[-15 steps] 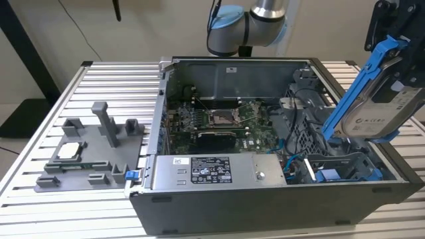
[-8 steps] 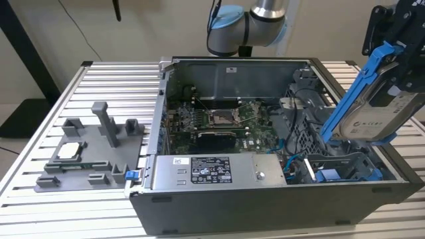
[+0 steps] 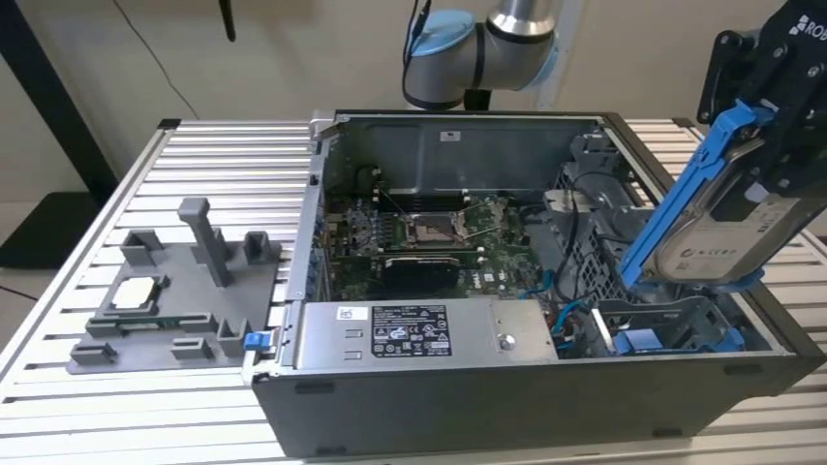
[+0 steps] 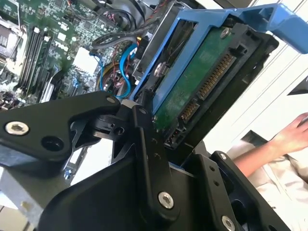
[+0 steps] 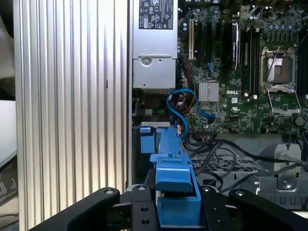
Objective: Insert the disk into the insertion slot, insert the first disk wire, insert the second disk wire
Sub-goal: 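Insert the disk into the insertion slot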
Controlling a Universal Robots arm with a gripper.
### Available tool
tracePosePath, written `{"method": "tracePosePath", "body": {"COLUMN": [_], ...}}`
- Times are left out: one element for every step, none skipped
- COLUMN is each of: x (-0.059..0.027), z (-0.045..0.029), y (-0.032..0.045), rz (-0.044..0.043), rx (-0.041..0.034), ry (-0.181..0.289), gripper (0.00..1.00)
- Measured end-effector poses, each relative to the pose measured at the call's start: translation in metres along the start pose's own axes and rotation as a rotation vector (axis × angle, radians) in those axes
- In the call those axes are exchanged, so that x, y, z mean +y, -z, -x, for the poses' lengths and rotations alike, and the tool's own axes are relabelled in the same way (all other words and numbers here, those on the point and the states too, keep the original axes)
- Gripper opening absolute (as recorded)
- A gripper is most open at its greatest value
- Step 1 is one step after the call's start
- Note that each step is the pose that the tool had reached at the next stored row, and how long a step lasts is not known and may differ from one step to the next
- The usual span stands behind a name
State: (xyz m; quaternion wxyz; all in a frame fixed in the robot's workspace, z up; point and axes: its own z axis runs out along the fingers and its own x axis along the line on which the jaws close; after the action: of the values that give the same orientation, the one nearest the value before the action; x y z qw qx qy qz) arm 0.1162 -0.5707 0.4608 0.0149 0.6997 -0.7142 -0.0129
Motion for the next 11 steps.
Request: {"method": "tracePosePath", "body": {"x": [-0.0001,-0.0001,-0.0002,-0.0002,-0.0003,-0.0004,-0.0004,-0.0005,-0.0005,-0.0006,-0.0006], "z": [-0.0002,-0.0003,-0.0004,-0.0005,-0.0006,-0.0007,-0.0007,-0.0008,-0.0008,-0.0008,-0.0008], "y": [-0.0015,-0.003,-0.0045,-0.0059,-0.0074,-0.0089,-0.0105,-0.012,-0.0134,-0.0146,-0.0154], "rz": [0.0,0.0,0.0,0.0,0.0,0.0,0.0,0.0,0.0,0.0,0.0], "rx": [0.0001,0.0002,0.0001,0.0002,0.0002,0.0001,0.0002,0.0002,0.0002,0.0002,0.0002], "ry": [0.0,0.0,0.0,0.0,0.0,0.0,0.0,0.0,0.0,0.0,0.0], "gripper": [0.0,0.0,0.0,0.0,0.0,0.0,0.0,0.0,0.0,0.0,0.0]}}
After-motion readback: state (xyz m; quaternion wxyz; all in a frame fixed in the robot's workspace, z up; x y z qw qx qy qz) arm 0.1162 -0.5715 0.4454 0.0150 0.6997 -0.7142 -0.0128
